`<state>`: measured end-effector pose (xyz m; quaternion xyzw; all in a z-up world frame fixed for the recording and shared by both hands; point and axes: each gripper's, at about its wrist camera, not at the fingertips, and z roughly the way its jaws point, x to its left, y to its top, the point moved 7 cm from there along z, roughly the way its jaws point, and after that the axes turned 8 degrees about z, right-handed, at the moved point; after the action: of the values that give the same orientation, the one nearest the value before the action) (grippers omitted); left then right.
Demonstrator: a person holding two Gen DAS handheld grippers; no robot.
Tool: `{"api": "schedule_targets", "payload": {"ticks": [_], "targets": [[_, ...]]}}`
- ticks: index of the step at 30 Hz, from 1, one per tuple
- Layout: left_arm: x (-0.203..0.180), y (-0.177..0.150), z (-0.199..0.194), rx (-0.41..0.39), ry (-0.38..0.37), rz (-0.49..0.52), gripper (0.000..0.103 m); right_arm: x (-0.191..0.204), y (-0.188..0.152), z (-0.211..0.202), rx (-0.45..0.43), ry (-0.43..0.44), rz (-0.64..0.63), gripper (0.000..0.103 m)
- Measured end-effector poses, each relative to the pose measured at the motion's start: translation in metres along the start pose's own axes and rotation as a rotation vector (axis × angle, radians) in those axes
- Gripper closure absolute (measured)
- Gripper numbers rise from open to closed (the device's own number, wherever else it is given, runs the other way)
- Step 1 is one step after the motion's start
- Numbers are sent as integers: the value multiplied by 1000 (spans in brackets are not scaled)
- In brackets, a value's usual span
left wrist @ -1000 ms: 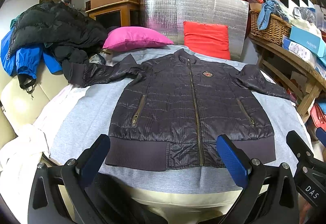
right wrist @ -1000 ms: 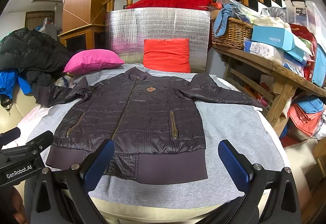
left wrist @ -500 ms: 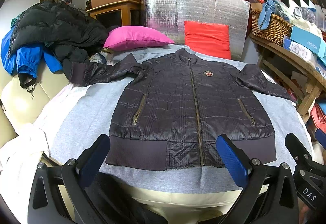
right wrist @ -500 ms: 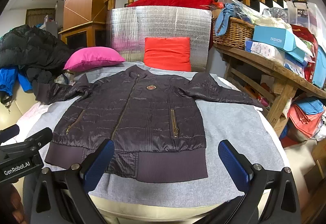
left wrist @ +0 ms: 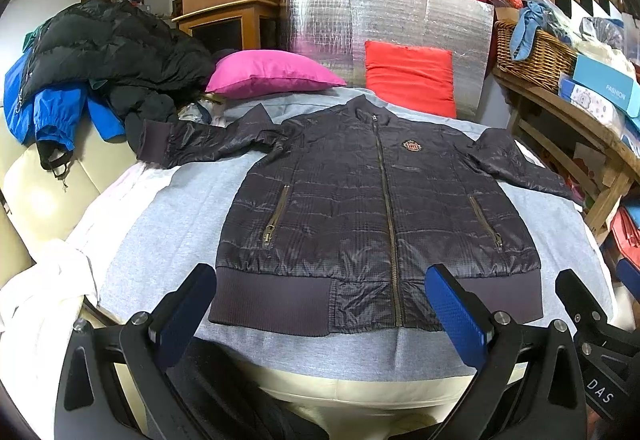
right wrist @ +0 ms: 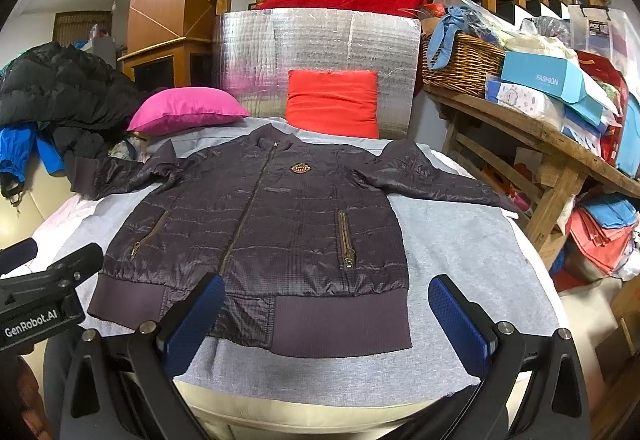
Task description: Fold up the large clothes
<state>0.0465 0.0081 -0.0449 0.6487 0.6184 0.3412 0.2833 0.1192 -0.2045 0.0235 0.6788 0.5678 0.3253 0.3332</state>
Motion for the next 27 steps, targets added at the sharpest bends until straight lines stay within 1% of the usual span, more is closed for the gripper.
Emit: {"api": "schedule_targets", "payload": {"ticks": [27], "targets": [[4,-3,1,-1,5,-7,0,2,-5,2,7,6,-4,0]]}}
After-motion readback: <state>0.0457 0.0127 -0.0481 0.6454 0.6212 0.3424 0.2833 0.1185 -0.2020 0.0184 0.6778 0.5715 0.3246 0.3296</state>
